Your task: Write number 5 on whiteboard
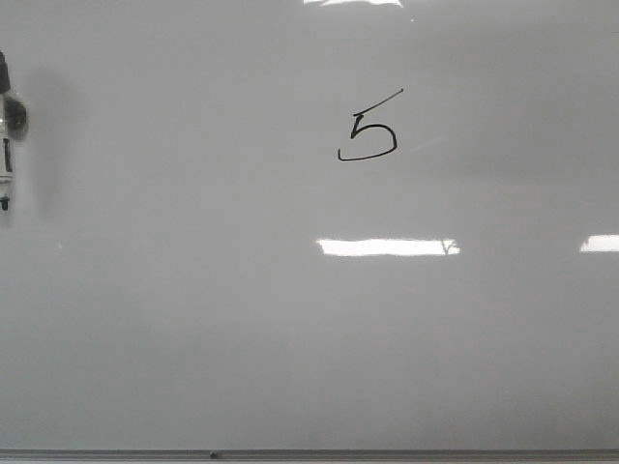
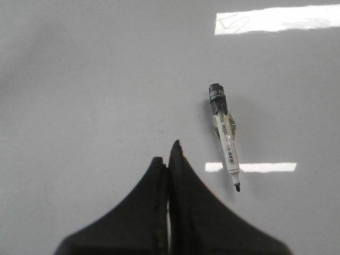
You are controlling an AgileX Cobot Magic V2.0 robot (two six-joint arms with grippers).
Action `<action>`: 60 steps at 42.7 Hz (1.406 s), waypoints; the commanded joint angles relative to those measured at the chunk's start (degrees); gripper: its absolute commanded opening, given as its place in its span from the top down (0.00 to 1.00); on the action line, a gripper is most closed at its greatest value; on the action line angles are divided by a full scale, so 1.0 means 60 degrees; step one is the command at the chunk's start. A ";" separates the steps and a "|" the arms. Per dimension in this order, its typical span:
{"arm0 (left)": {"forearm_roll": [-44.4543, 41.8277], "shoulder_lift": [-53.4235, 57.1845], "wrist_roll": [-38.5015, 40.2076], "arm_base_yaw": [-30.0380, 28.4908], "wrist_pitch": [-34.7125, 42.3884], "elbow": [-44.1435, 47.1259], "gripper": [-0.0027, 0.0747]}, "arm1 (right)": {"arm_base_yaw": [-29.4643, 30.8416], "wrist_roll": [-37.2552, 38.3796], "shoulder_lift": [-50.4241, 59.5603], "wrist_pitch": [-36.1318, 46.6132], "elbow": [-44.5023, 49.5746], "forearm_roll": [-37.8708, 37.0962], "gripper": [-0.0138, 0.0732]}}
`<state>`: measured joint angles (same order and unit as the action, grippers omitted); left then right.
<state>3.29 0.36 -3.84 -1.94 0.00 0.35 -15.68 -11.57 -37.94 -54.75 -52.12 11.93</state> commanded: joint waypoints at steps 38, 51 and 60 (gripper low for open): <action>-0.0025 0.0129 0.0113 0.0412 0.0794 0.0051 0.99 | 0.0048 0.0003 -0.0015 0.0575 -0.0202 0.0053 0.92; -0.0025 0.0129 0.0113 0.0412 0.0794 0.0051 0.99 | 0.0048 0.0003 0.0002 0.0607 -0.0190 0.0053 0.92; -0.0025 0.0129 0.0113 0.0412 0.0794 0.0051 0.99 | 0.0743 -0.0167 0.1130 0.2442 0.1030 -0.0593 0.92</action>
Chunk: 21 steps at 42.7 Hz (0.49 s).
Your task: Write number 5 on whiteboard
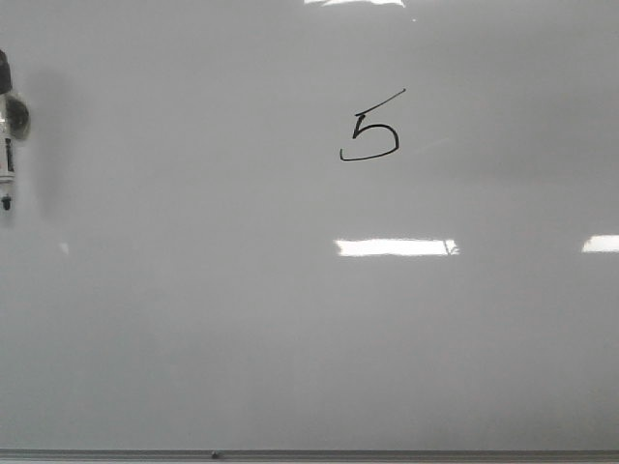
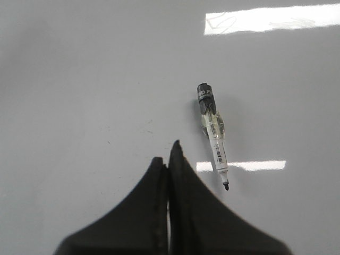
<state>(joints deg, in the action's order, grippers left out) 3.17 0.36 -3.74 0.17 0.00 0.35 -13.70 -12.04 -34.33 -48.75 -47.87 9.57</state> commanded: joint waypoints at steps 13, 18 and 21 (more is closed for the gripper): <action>-0.0005 0.0129 0.0097 0.0060 0.0794 0.0051 0.99 | 0.2323 -0.0089 0.3426 0.5605 0.4272 -0.0199 0.92; -0.0005 0.0129 0.0097 0.0060 0.0794 0.0051 0.99 | 0.2625 -0.0089 0.4533 0.6625 0.5693 -0.0199 0.92; -0.0005 0.0129 0.0097 0.0060 0.0794 0.0051 0.99 | 0.2624 -0.0089 0.5012 0.7090 0.6341 -0.0199 0.92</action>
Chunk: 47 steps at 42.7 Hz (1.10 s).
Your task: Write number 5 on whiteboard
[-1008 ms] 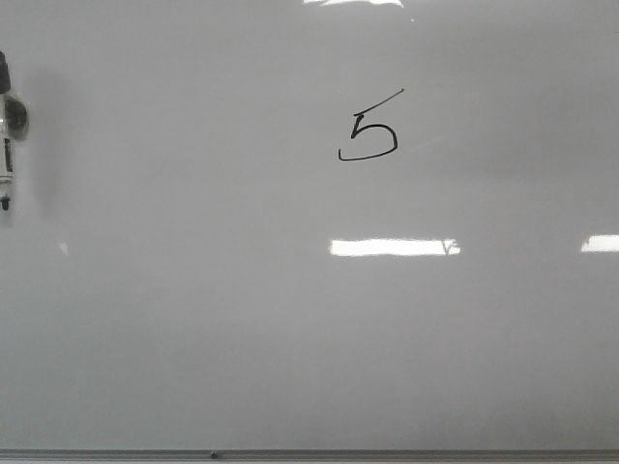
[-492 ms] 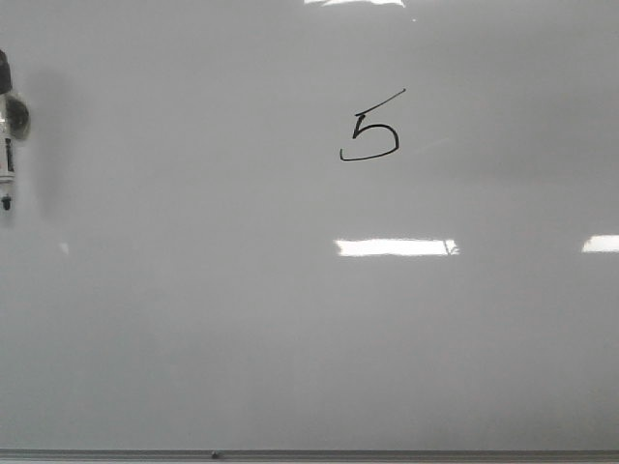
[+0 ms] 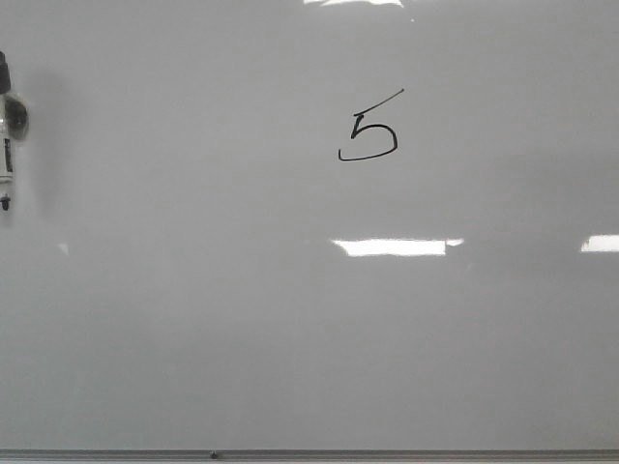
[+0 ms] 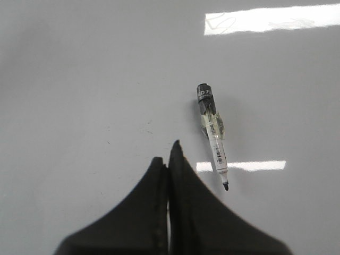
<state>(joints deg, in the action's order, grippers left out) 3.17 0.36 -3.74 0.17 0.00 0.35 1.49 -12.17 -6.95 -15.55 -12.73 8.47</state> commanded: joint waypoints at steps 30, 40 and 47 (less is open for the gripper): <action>-0.0005 0.0129 0.0097 0.0060 0.0794 0.0051 0.99 | -0.0321 -0.0059 0.1443 0.3281 0.2234 -0.0007 0.92; -0.0005 0.0129 0.0097 0.0060 0.0794 0.0051 0.99 | -0.0321 0.0134 0.1443 0.3260 0.2234 -0.0007 0.92; -0.0005 0.0129 0.0097 0.0060 0.0794 0.0051 0.99 | -0.0321 0.1266 0.1443 0.3278 0.2234 -0.0350 0.92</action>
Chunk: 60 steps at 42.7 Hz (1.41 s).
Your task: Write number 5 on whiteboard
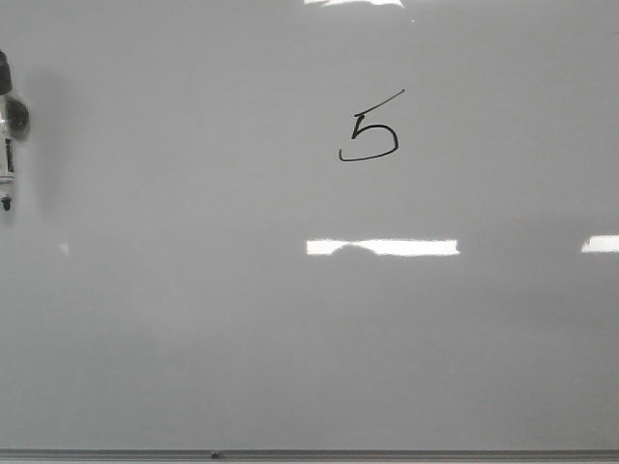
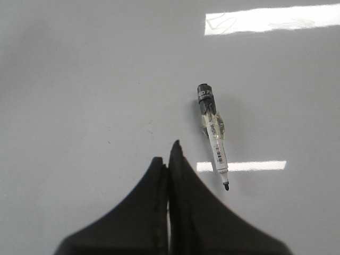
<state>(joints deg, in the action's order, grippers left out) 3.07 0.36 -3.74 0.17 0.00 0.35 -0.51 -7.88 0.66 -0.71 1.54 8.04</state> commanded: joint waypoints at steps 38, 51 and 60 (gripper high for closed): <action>0.0011 0.0129 0.0097 0.0060 0.0794 0.0051 0.99 | 0.0013 0.0627 0.0174 0.0275 -0.0144 -0.0923 0.92; 0.0011 0.0129 0.0097 0.0060 0.0794 0.0051 0.99 | 0.0013 0.0627 0.0174 0.0275 -0.0144 -0.0923 0.92; 0.0011 0.0129 0.0097 0.0060 0.0794 0.0051 0.99 | 0.0013 0.0627 0.0174 0.0275 -0.0144 -0.0923 0.92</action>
<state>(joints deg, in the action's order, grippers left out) 3.07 0.36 -3.74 0.17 0.00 0.35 -0.51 -4.12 0.66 -3.21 1.54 3.08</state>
